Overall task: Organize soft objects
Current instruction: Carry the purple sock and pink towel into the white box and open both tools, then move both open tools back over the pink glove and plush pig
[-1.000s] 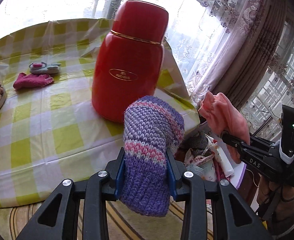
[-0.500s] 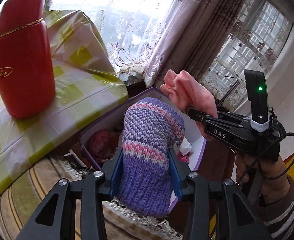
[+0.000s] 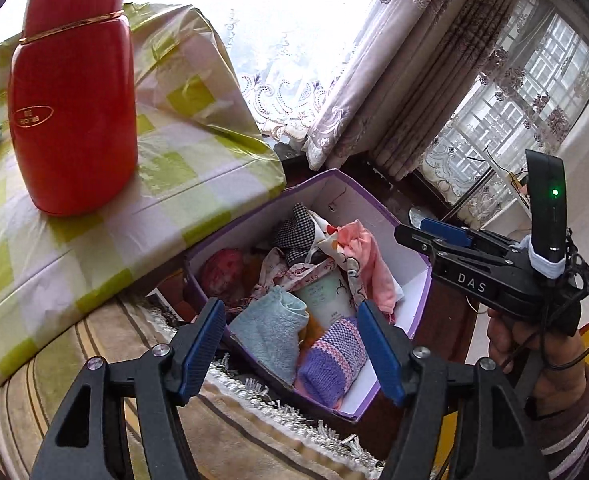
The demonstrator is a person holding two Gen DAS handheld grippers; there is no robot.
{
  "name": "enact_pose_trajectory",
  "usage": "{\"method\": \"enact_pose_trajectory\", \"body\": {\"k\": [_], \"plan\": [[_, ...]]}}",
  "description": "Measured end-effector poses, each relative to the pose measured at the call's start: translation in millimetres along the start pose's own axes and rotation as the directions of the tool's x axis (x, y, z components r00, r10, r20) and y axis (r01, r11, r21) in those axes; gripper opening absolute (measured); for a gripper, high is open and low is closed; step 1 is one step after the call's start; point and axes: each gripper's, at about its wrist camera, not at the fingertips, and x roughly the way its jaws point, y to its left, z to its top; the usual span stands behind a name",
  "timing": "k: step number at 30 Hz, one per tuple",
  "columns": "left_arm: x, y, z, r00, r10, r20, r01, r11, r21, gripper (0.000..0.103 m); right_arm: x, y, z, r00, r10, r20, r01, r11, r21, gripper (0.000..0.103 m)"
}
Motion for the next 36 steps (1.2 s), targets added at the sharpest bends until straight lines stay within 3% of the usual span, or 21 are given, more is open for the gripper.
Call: {"method": "enact_pose_trajectory", "body": {"k": [13,23,36], "plan": [[-32.1,53.8,1.9,0.994,0.092,0.064,-0.086,0.991,-0.099,0.069,-5.3,74.9,4.2,0.993,0.115,-0.005,-0.114,0.984,-0.139,0.048],[-60.9,93.9,-6.9,0.981,0.168,0.101,-0.148,0.973,-0.179,0.069,-14.9,144.5,3.4,0.976,0.217,-0.016,-0.213,0.939,-0.27,0.048],[-95.5,157.0,-14.1,0.945,0.299,0.135,-0.248,0.92,-0.304,0.069,-27.8,222.4,16.9,0.95,0.313,-0.013,-0.29,0.862,-0.416,0.048]]}}
